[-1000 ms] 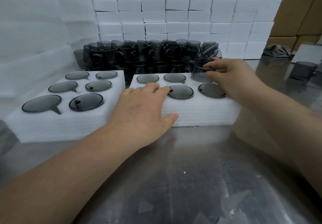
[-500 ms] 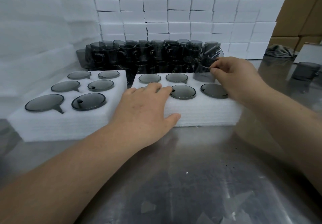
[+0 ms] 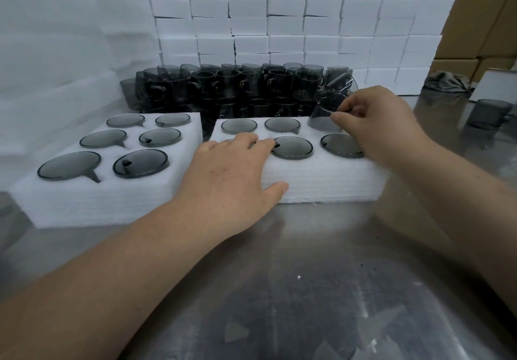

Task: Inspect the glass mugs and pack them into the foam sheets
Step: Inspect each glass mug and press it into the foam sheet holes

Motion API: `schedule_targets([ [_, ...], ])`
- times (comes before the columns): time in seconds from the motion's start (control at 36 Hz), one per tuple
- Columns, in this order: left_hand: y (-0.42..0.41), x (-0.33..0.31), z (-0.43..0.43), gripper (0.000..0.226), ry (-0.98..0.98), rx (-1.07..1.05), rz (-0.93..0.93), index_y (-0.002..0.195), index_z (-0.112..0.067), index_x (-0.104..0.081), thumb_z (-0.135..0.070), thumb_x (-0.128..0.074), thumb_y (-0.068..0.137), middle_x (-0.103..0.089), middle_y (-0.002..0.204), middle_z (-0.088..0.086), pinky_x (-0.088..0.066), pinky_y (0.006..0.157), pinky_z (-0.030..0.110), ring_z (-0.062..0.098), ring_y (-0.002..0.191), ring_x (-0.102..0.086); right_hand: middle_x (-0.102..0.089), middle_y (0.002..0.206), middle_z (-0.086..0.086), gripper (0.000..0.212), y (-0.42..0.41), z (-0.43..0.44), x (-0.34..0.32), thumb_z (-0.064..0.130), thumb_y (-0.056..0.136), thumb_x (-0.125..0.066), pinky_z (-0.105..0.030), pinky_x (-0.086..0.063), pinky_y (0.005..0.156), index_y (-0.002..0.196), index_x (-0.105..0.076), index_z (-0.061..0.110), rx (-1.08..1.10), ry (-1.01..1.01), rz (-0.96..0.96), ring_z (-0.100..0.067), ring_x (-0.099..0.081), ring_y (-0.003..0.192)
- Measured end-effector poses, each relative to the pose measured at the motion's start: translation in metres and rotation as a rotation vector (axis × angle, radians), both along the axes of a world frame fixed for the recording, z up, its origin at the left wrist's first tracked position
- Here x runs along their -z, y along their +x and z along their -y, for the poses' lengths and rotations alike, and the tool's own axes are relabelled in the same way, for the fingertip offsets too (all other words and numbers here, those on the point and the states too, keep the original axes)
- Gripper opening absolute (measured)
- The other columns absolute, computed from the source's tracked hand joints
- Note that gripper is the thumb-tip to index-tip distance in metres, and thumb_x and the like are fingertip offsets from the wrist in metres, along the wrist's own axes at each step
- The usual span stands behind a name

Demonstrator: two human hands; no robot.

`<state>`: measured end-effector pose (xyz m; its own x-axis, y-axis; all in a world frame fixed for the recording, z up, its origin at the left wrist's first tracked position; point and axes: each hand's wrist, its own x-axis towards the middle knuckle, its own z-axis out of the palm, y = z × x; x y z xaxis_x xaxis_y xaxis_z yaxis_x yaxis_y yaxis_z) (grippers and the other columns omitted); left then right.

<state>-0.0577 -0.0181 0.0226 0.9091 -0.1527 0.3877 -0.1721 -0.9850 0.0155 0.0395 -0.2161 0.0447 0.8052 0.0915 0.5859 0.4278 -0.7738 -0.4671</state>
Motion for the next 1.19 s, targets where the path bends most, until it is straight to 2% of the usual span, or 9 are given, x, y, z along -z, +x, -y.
schedule_targets([
  [0.08,0.0,0.0,0.0,0.077,0.003,-0.004,-0.001,0.141,-0.032,-0.027,-0.063,-0.023,0.071,-0.031,0.145,-0.011,-0.022,0.103,0.031,0.014,0.124,-0.039,-0.056,0.074,0.008,0.013,-0.001,0.001,0.001,0.029,0.088,-0.057,-0.019,-0.029,0.052,0.075,-0.056,0.032,-0.013,0.052,-0.022,-0.001,-0.045,0.059],
  [0.22,0.0,0.0,-0.001,0.077,0.005,0.004,-0.004,0.142,-0.031,-0.027,-0.062,-0.022,0.071,-0.032,0.145,-0.01,-0.022,0.103,0.031,0.013,0.124,-0.04,-0.055,0.073,0.009,0.013,-0.002,0.0,-0.001,0.032,0.087,-0.059,-0.02,-0.03,0.053,0.074,-0.06,0.029,-0.011,0.083,-0.057,0.0,-0.045,0.058],
  [0.39,-0.001,0.001,-0.001,0.071,0.008,0.007,-0.006,0.142,-0.032,-0.026,-0.062,-0.029,0.078,-0.03,0.146,-0.011,-0.02,0.103,0.03,0.013,0.123,-0.039,-0.052,0.044,0.015,0.02,0.0,0.002,-0.009,0.03,0.084,-0.063,-0.019,-0.031,0.045,0.065,-0.057,0.027,-0.029,0.17,-0.141,0.003,-0.044,0.037],
  [0.56,-0.001,0.0,-0.001,0.074,0.011,0.008,0.004,0.141,-0.032,-0.026,-0.062,-0.024,0.074,-0.031,0.145,-0.011,-0.021,0.102,0.031,0.013,0.123,-0.04,-0.056,0.065,-0.001,0.015,0.008,0.005,-0.03,0.023,0.085,-0.06,-0.021,-0.038,0.047,0.071,-0.06,0.02,-0.034,0.012,-0.329,-0.017,-0.051,0.057],
  [0.72,0.0,0.0,-0.002,0.072,0.004,0.013,0.022,0.141,-0.032,-0.027,-0.062,-0.027,0.076,-0.032,0.144,-0.012,-0.022,0.102,0.03,0.013,0.122,-0.04,-0.056,0.065,0.0,0.012,0.011,0.003,-0.036,0.024,0.082,-0.062,-0.022,-0.036,0.049,0.071,-0.062,0.018,-0.065,-0.012,-0.328,-0.013,-0.048,0.057],
  [0.86,0.0,0.001,-0.002,0.07,0.005,0.013,0.022,0.141,-0.032,-0.026,-0.062,-0.031,0.079,-0.031,0.145,-0.012,-0.021,0.104,0.03,0.013,0.122,-0.039,-0.066,0.083,-0.007,0.021,0.013,0.006,-0.046,0.01,0.081,-0.06,-0.02,-0.039,0.051,0.073,-0.064,0.029,-0.108,-0.164,-0.362,-0.018,-0.051,0.063],
  [0.97,0.0,0.001,-0.003,0.071,0.005,0.012,0.025,0.141,-0.032,-0.026,-0.062,-0.029,0.077,-0.031,0.145,-0.012,-0.021,0.104,0.03,0.014,0.122,-0.038,-0.06,0.082,0.015,0.034,0.016,0.008,-0.05,0.012,0.082,-0.062,-0.023,-0.046,0.063,0.069,-0.056,0.043,-0.117,-0.403,-0.352,-0.013,-0.058,0.074],
  [1.11,0.002,0.002,-0.003,0.071,0.004,0.017,0.028,0.142,-0.032,-0.026,-0.062,-0.029,0.077,-0.03,0.146,-0.011,-0.02,0.104,0.03,0.013,0.125,-0.037,-0.058,0.076,0.02,0.012,0.021,0.014,-0.051,0.025,0.08,-0.067,-0.019,-0.038,0.057,0.077,-0.062,0.036,-0.119,-0.546,-0.263,-0.001,-0.052,0.069],
  [1.19,0.002,0.002,-0.003,0.072,0.004,0.014,0.028,0.141,-0.032,-0.026,-0.062,-0.028,0.076,-0.031,0.145,-0.011,-0.02,0.104,0.031,0.014,0.124,-0.038,-0.061,0.1,0.011,0.003,0.024,0.016,-0.05,0.031,0.079,-0.068,-0.025,-0.04,0.068,0.08,-0.067,0.032,-0.125,-0.57,-0.141,-0.013,-0.054,0.083],
])
